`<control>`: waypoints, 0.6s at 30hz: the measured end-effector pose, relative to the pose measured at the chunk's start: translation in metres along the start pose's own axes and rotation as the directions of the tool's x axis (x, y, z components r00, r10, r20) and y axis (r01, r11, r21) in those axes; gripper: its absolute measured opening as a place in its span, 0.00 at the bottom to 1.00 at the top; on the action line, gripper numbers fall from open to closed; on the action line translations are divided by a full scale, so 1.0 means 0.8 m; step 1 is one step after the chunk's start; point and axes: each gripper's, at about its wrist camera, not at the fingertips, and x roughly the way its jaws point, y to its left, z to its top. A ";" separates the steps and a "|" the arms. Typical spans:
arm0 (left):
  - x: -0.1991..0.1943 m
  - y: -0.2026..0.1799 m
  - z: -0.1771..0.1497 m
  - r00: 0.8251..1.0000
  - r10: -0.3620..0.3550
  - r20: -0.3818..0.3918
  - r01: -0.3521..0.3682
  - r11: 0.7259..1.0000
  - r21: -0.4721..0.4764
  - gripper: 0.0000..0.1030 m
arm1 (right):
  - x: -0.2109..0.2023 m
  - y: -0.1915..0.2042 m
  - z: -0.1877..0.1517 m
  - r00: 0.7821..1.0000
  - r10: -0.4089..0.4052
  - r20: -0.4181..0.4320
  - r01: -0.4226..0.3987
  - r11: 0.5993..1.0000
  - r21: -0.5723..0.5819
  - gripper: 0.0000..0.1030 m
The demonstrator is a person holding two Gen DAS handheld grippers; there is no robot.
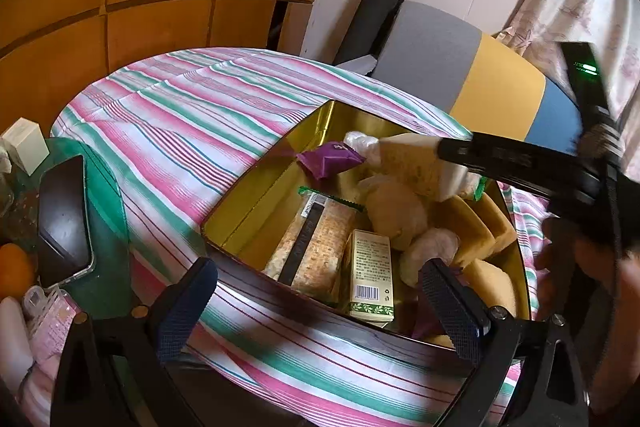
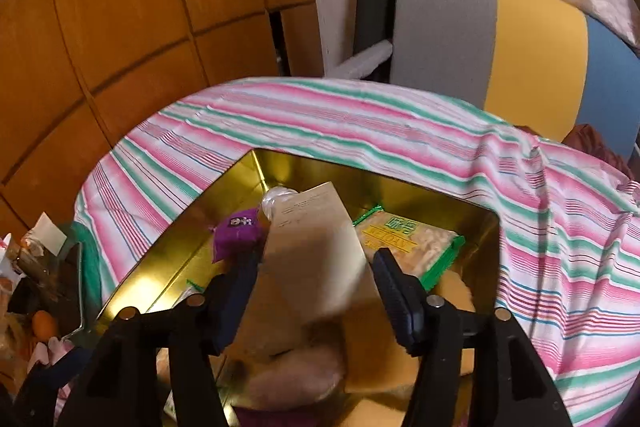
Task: Organize objects
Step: 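Carry the cream box into the tin and open the right gripper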
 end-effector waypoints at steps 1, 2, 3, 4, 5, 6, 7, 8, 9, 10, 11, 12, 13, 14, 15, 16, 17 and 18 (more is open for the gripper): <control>0.001 0.001 -0.001 1.000 -0.003 -0.005 0.003 1.000 -0.007 1.00 | -0.007 -0.001 -0.002 1.000 0.007 0.015 -0.007 1.000 0.001 0.59; 0.002 0.001 -0.001 1.000 -0.006 -0.009 0.006 1.000 -0.014 1.00 | -0.016 -0.003 -0.007 0.999 0.026 0.037 -0.027 1.000 0.005 0.59; 0.002 0.002 -0.002 1.000 -0.009 -0.014 0.009 1.000 -0.020 1.00 | -0.020 -0.003 -0.006 0.998 0.033 0.047 -0.033 0.999 0.008 0.59; 0.003 0.001 -0.002 1.000 -0.009 -0.020 0.009 1.000 -0.023 1.00 | -0.023 -0.004 -0.007 0.998 0.037 0.052 -0.037 0.999 0.013 0.59; 0.005 0.001 -0.003 1.000 -0.011 -0.028 0.010 1.000 -0.026 1.00 | -0.024 -0.005 -0.007 0.998 0.045 0.050 -0.046 0.999 0.018 0.59; 0.005 0.000 -0.003 1.000 -0.013 -0.029 0.012 1.000 -0.027 1.00 | -0.024 -0.004 -0.006 0.997 0.055 0.052 -0.056 0.998 0.021 0.59; 0.004 -0.001 -0.004 0.999 -0.013 -0.029 0.012 1.000 -0.027 1.00 | -0.020 -0.003 -0.003 0.996 0.069 0.051 -0.070 0.997 0.023 0.57; 0.004 -0.002 -0.004 0.999 -0.009 -0.031 0.009 1.000 -0.026 1.00 | -0.014 0.000 0.000 0.996 0.077 0.045 -0.078 0.997 0.022 0.55; 0.003 -0.003 -0.003 1.000 -0.005 -0.029 0.004 1.000 -0.025 1.00 | -0.006 0.002 0.002 0.996 0.084 0.032 -0.085 0.996 0.020 0.51; 0.002 -0.003 -0.003 1.000 -0.002 -0.025 0.001 1.000 -0.023 1.00 | 0.000 0.004 0.004 0.996 0.089 0.023 -0.089 0.996 0.023 0.51; 0.001 -0.004 -0.002 1.000 0.003 -0.021 -0.003 1.000 -0.021 1.00 | 0.009 0.005 0.006 0.995 0.097 0.008 -0.097 0.995 0.033 0.50; -0.001 -0.004 -0.001 1.000 0.010 -0.016 -0.011 1.000 -0.017 1.00 | 0.023 0.004 0.010 0.993 0.115 -0.021 -0.114 0.992 0.052 0.50; -0.002 -0.005 0.000 1.000 0.020 -0.013 -0.020 1.000 -0.013 1.00 | 0.034 0.003 0.010 0.989 0.137 -0.053 -0.133 0.989 0.063 0.50; -0.002 -0.005 0.000 0.999 0.035 -0.011 -0.035 0.999 -0.008 1.00 | 0.046 0.004 0.010 0.982 0.166 -0.093 -0.160 0.984 0.076 0.50; -0.002 -0.005 0.001 0.999 0.049 -0.011 -0.049 0.999 -0.003 1.00 | 0.059 0.005 0.008 0.975 0.184 -0.128 -0.175 0.981 0.084 0.50; -0.002 -0.006 0.001 0.998 0.057 -0.013 -0.057 0.998 0.000 1.00 | 0.063 0.006 0.006 0.974 0.177 -0.142 -0.167 0.983 0.081 0.50; -0.001 -0.006 0.002 0.998 0.063 -0.016 -0.063 0.998 0.003 1.00 | 0.065 0.007 0.003 0.974 0.168 -0.150 -0.158 0.984 0.076 0.50; -0.001 -0.005 0.002 0.998 0.067 -0.018 -0.067 0.998 0.004 1.00 | 0.062 0.006 0.001 0.974 0.171 -0.146 -0.161 0.984 0.079 0.50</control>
